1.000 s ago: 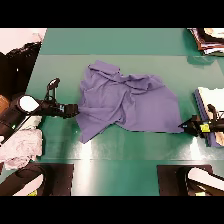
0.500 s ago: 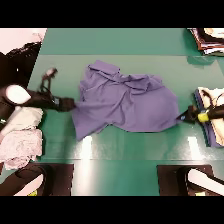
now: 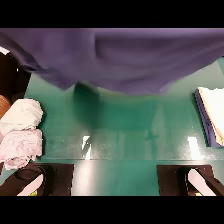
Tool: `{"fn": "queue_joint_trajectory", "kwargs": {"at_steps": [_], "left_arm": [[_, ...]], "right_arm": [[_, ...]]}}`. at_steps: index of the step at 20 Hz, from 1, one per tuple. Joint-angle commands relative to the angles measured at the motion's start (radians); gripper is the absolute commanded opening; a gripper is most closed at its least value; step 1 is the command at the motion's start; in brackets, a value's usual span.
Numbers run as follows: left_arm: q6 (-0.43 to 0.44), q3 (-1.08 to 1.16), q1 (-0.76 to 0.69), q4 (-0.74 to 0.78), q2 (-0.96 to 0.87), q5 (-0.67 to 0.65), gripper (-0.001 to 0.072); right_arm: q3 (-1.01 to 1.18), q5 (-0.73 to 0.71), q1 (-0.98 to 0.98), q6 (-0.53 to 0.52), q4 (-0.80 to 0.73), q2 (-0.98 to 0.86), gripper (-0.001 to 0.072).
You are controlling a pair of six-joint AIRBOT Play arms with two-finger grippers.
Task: Fold the shirts.
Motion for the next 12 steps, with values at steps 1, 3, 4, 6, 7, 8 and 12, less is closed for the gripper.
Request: {"fn": "queue_joint_trajectory", "kwargs": {"at_steps": [1, 3, 4, 6, 7, 8, 12], "left_arm": [[-0.055, 0.279, 0.001, 0.012, 0.005, 0.039, 0.0022], [-0.072, 0.345, 0.001, -0.044, 0.005, 0.053, 0.0022], [-0.072, 0.362, 0.001, -0.077, 0.005, 0.057, 0.0021], [-0.072, 0.362, 0.001, -0.121, 0.004, 0.050, 0.0022], [-0.072, 0.340, 0.001, -0.111, 0.003, 0.038, 0.0022], [-0.072, 0.293, 0.001, -0.086, 0.003, 0.023, 0.0022], [-0.069, -0.098, 0.001, -0.060, -0.023, 0.012, 0.0023]], "right_arm": [[0.277, -0.036, -0.092, 0.006, -0.004, 0.049, 0.0013], [0.305, -0.035, -0.161, 0.009, -0.004, 0.084, 0.0014], [0.287, -0.036, -0.192, 0.013, -0.004, 0.104, 0.0014], [0.214, -0.032, -0.229, 0.023, -0.003, 0.137, 0.0013], [0.172, -0.021, -0.235, 0.024, -0.003, 0.139, 0.0013], [0.139, -0.002, -0.234, 0.028, -0.001, 0.132, 0.0013], [0.057, 0.138, -0.173, 0.041, -0.016, -0.017, 0.0012]]}}
